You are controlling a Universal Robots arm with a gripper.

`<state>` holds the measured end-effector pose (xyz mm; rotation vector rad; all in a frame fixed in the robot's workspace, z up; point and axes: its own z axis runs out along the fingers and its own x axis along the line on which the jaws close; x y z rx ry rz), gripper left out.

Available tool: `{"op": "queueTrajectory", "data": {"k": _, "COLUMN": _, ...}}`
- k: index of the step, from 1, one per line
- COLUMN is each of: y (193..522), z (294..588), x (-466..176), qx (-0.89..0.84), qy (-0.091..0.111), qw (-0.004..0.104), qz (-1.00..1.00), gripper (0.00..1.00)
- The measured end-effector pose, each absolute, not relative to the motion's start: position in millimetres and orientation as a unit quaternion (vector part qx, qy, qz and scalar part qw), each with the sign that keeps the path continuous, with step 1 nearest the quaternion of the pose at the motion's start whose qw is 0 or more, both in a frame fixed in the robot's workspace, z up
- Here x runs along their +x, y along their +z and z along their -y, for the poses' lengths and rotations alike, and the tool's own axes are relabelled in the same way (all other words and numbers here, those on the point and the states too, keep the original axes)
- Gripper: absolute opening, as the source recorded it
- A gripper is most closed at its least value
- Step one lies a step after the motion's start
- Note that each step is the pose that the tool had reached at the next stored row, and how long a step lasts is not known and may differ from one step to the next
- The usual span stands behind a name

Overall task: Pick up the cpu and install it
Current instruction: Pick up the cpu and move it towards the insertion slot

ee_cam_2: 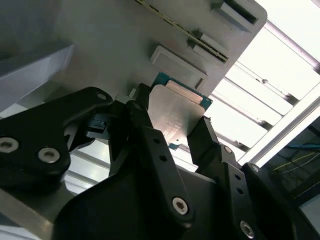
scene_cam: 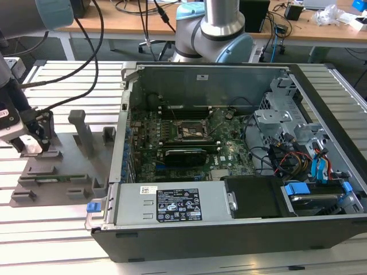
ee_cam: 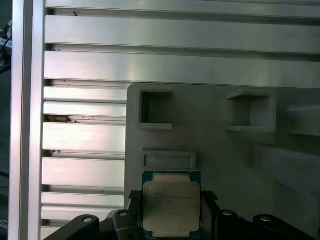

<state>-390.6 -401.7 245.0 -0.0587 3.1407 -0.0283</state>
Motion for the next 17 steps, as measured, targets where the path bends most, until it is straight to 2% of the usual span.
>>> {"op": "queueTrajectory", "data": {"k": 17, "y": 281, "z": 402, "x": -391, "qx": -0.019, "qy": -0.009, "qw": 0.0, "qz": -1.0, "gripper": 0.55}}
